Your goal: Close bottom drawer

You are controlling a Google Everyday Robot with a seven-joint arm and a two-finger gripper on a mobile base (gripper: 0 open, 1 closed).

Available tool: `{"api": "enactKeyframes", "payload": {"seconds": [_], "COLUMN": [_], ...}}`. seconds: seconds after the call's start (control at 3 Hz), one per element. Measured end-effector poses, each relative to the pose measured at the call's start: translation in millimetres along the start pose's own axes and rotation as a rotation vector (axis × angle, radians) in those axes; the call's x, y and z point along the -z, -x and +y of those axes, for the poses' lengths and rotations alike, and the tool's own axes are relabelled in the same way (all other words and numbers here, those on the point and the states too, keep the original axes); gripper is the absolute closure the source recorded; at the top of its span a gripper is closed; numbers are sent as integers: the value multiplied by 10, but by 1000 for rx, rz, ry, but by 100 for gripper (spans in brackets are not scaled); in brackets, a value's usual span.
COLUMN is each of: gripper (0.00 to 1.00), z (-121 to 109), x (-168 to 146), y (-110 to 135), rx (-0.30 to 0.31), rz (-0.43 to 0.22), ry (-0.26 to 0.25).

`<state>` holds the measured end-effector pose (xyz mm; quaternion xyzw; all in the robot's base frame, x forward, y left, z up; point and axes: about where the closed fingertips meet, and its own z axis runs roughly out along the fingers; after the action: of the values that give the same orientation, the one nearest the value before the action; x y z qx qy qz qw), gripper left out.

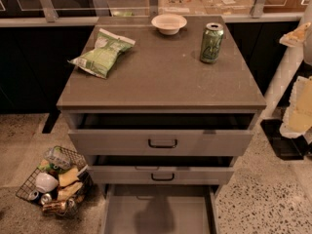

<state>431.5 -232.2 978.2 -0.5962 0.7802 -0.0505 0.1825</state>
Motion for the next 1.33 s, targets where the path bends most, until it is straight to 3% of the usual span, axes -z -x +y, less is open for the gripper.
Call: {"api": "enactKeyframes", "payload": {"seconds": [0.33, 0.67, 1.0, 1.33], "gripper": [0, 0, 0, 0], "z": [179, 428, 744, 1262], "x": [-73, -221, -507, -1390], "y": [-456, -798, -1003, -1066], "rx": [1, 44, 77, 71], "rz": [61, 129, 179, 154], "ry": [6, 5, -12, -3]}}
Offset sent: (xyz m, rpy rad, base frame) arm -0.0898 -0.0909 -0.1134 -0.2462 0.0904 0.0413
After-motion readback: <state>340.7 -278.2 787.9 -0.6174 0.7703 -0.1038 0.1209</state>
